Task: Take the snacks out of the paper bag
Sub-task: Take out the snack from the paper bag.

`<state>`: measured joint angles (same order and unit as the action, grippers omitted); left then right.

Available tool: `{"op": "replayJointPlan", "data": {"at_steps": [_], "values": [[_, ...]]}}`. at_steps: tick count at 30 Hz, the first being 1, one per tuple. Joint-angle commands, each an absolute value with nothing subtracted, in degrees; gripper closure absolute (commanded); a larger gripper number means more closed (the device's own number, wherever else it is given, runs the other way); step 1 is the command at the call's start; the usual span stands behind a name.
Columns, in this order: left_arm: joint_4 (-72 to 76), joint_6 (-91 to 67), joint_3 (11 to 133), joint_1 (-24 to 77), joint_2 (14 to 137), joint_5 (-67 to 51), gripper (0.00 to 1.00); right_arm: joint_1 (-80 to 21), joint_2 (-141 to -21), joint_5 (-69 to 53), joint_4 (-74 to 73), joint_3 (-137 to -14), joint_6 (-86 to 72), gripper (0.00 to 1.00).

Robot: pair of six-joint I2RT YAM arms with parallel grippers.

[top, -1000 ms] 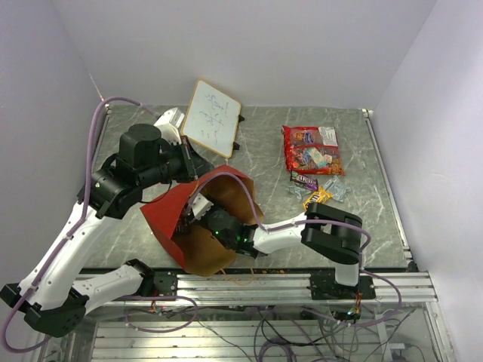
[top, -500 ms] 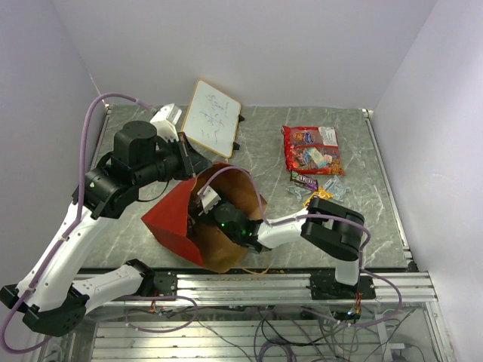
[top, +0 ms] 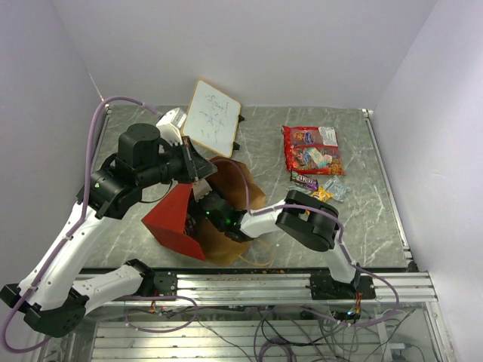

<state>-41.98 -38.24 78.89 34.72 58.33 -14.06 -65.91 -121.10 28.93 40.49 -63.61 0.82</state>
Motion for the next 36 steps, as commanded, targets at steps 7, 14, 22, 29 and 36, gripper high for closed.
{"op": "replayJointPlan", "data": {"at_steps": [7,14,22,29,36], "values": [[-43.3,-40.1,78.7,34.7,54.3,-12.5,0.93,-64.4,-123.6,29.0,36.6,-67.2,1.9,0.67],[-45.5,-41.1,77.6,34.7,52.5,-7.5,0.93,-64.7,-112.7,21.1,35.9,-59.9,4.4,0.84],[-44.6,-40.7,78.1,34.7,53.8,-4.9,0.93,-66.2,-98.4,7.5,31.3,-50.2,3.0,0.87],[-43.1,-38.9,79.4,34.7,55.8,-2.7,0.93,-67.2,-92.0,8.3,26.8,-45.4,-2.4,0.86],[-43.9,-34.7,85.7,34.7,59.3,-2.0,0.93,-67.8,-92.2,9.3,18.5,-50.2,-2.0,0.86]]}}
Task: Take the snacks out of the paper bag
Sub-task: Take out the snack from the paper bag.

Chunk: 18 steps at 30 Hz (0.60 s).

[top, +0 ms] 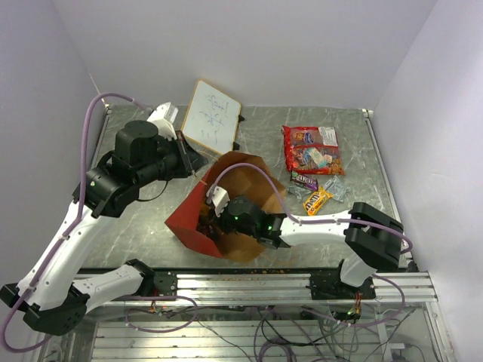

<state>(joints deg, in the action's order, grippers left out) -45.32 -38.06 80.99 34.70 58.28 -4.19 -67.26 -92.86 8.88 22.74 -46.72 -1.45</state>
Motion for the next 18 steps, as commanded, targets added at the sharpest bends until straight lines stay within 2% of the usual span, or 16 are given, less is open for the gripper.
{"op": "replayJointPlan", "data": {"at_steps": [1,18], "values": [[-44.3,-34.3,86.3,34.7,59.7,-1.5,0.93,-67.9,-91.6,9.7,18.6,-50.3,-1.9,0.86],[-49.7,-35.7,83.7,34.7,55.2,3.5,0.93,-67.9,-74.8,23.3,5.6,-61.0,2.4,0.89]]}}
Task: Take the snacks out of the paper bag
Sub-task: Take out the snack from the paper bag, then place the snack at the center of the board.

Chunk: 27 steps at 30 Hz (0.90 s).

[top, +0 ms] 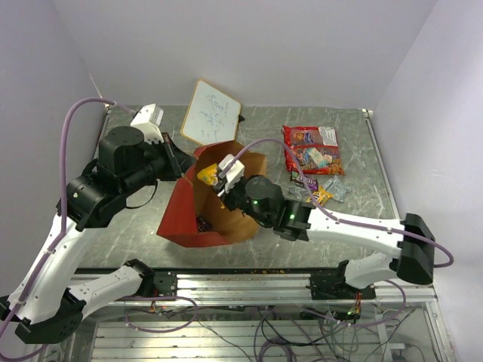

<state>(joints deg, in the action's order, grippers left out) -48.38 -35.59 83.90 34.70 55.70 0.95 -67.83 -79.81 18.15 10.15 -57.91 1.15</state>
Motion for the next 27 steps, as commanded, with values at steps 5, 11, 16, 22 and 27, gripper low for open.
{"op": "replayJointPlan", "data": {"at_steps": [5,11,16,22,27], "values": [[-51.0,-35.8,84.2,34.7,55.5,5.4,0.93,-67.9,-70.1,32.2,4.1,-63.8,5.6,0.9],[-50.7,-36.4,82.9,34.7,55.4,4.8,0.93,-67.4,-68.0,46.8,14.1,-65.3,18.9,0.89],[-49.9,-37.6,81.7,34.7,54.8,3.9,0.93,-59.5,-70.6,56.1,12.6,-67.8,17.4,0.88],[-51.1,-38.2,82.1,34.7,54.4,4.0,0.93,-42.7,-68.4,49.6,-8.4,-64.1,-13.2,0.88],[-51.3,-39.3,81.2,34.7,53.5,3.6,0.93,-32.6,-65.5,38.6,-14.1,-51.1,-34.6,0.88]]}}
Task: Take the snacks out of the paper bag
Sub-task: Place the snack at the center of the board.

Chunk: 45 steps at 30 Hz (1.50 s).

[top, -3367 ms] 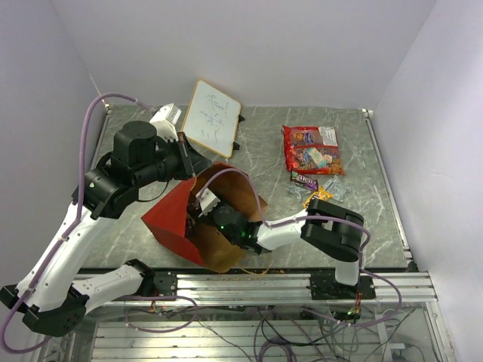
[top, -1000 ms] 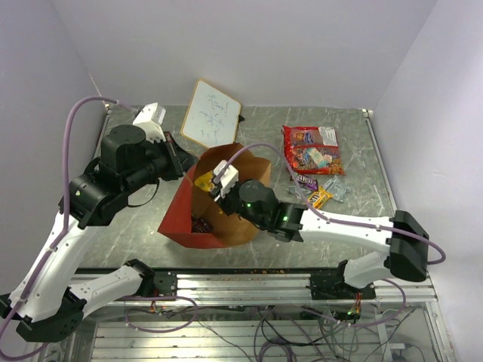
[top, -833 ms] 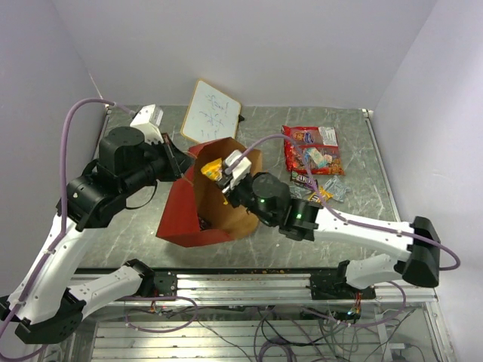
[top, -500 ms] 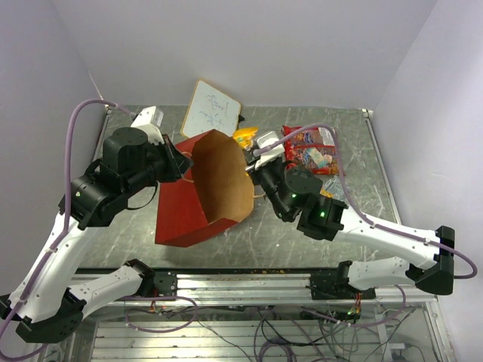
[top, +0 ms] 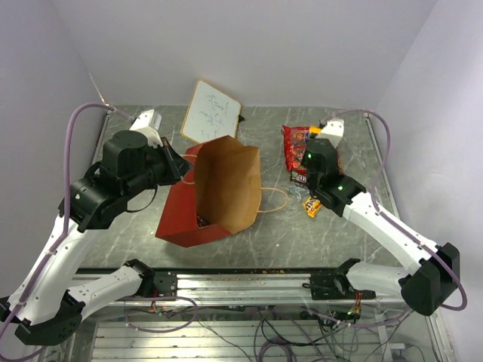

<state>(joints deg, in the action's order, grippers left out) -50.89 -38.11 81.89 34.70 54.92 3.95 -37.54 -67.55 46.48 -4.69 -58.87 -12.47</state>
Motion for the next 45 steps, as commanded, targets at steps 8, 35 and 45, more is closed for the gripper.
{"op": "replayJointPlan", "data": {"at_steps": [8,35,45], "values": [[-51.3,-39.9,80.4,34.7,53.7,2.0,0.93,-22.4,-63.7,27.9,-10.2,-36.2,-50.7,0.87],[-55.6,-29.9,88.0,34.7,56.4,8.0,0.93,-17.6,-69.2,6.9,-10.8,-43.6,-25.1,0.36],[-58.0,-14.9,99.2,34.7,62.3,9.6,0.93,-33.4,-75.7,0.3,-4.9,-44.7,-35.7,0.37]]}}
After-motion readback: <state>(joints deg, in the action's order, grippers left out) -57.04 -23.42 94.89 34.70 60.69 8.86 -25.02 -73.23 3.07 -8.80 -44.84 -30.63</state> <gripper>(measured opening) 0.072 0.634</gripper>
